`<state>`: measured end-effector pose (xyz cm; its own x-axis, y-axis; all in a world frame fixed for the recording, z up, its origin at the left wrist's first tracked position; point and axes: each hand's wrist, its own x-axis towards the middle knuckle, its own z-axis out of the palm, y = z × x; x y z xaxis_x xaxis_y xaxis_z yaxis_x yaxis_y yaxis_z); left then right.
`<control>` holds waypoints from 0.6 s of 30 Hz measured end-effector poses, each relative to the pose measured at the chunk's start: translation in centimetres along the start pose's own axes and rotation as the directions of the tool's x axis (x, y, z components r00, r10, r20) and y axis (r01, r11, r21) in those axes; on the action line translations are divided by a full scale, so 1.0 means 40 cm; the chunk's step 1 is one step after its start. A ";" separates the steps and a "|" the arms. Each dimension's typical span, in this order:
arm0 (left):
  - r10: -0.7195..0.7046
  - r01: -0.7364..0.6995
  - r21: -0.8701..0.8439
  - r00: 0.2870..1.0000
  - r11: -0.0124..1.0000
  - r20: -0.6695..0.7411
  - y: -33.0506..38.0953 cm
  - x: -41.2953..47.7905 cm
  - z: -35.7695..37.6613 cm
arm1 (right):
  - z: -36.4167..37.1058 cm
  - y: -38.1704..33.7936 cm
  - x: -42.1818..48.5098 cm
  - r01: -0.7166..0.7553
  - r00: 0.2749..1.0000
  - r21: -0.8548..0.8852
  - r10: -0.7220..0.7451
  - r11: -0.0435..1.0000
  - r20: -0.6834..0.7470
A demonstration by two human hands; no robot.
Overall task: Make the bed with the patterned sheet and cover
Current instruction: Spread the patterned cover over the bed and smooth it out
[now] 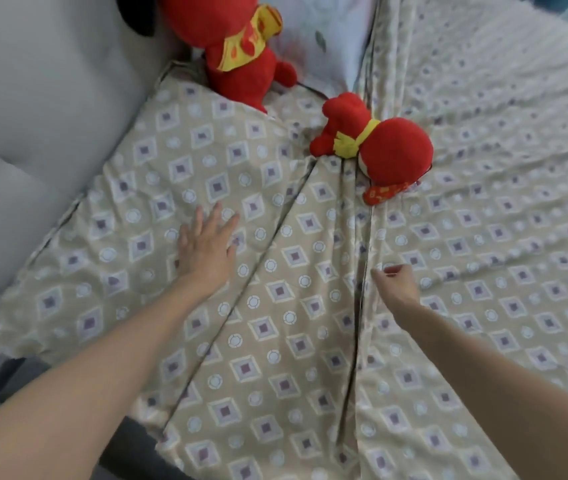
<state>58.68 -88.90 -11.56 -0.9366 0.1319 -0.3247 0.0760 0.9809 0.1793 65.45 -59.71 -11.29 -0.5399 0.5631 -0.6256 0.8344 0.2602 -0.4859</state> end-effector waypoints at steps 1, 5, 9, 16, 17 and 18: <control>-0.012 0.011 0.026 0.999 1.000 0.030 -0.001 0.045 -0.010 | 0.001 -0.044 0.027 -0.007 1.000 0.037 0.007 0.999 0.002; -0.099 0.095 0.044 0.989 0.995 0.113 -0.001 0.210 -0.029 | 0.018 -0.202 0.157 -0.105 0.992 0.425 0.067 0.899 0.103; -0.165 0.167 0.001 0.973 0.986 0.161 0.007 0.302 -0.034 | 0.045 -0.294 0.275 -0.246 0.969 0.712 0.171 0.658 0.176; -0.133 0.128 0.048 0.984 0.991 0.122 -0.019 0.344 0.014 | 0.082 -0.371 0.373 -0.146 0.977 0.897 0.205 0.418 0.063; -0.132 0.127 0.051 0.984 0.991 0.116 -0.019 0.342 0.015 | 0.078 -0.376 0.382 -0.107 0.976 0.907 0.218 0.407 0.017; -0.130 0.125 0.053 0.985 0.991 0.116 -0.016 0.339 0.013 | 0.070 -0.385 0.384 -0.100 0.968 0.906 0.250 0.412 -0.007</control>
<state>46.09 -87.65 -16.55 -0.8922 0.0188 -0.4512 -0.0236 0.9958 0.0882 44.01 -57.28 -15.13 -0.3136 0.6159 -0.7227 0.2976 -0.6590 -0.6907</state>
